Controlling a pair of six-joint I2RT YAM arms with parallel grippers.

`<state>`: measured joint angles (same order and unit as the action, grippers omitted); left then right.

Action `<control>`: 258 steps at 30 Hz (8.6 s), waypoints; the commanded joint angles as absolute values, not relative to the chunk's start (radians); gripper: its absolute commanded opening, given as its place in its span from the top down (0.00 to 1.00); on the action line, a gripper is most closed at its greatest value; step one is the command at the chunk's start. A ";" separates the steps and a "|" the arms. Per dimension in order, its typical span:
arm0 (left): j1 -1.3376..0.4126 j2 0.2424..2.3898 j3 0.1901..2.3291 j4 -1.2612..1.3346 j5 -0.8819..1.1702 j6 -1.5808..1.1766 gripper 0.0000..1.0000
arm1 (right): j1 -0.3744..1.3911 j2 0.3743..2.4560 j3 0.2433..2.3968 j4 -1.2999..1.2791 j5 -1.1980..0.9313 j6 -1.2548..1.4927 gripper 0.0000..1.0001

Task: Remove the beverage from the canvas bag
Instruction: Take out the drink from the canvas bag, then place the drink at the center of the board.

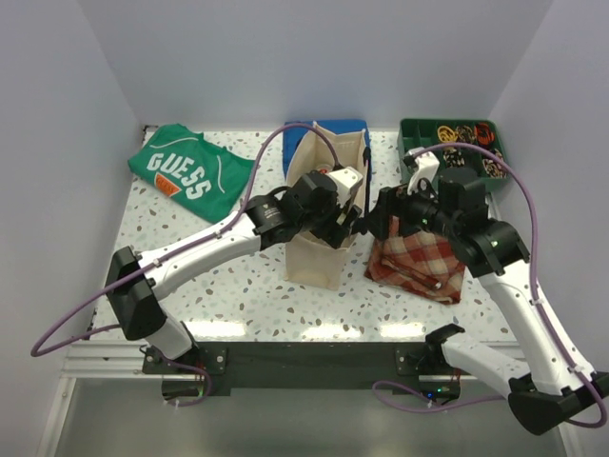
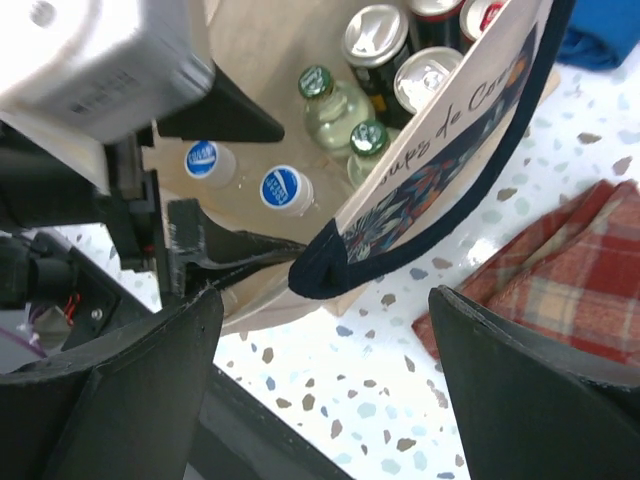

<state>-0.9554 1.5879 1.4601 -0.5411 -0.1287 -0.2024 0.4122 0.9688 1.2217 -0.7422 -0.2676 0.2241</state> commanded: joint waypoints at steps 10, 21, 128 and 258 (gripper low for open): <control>-0.950 1.601 1.482 -0.554 -0.123 -0.212 0.15 | 0.414 0.959 1.276 -0.676 -0.189 0.256 0.11; -0.946 1.618 1.485 -0.557 -0.110 -0.206 0.22 | 0.413 0.956 1.281 -0.687 -0.173 0.253 0.11; -0.948 1.405 1.940 -0.457 -0.362 -0.034 1.00 | 0.414 0.962 1.192 -0.658 -0.080 0.288 0.10; -0.337 1.701 1.262 0.387 -0.270 -0.123 0.87 | 0.413 0.986 1.195 -0.695 -0.044 0.261 0.07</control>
<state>-0.3462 1.7485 1.2579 0.2531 -0.2581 -0.0967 0.4122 0.9836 1.1736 -0.7139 -0.0433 0.2680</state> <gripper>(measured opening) 0.390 0.921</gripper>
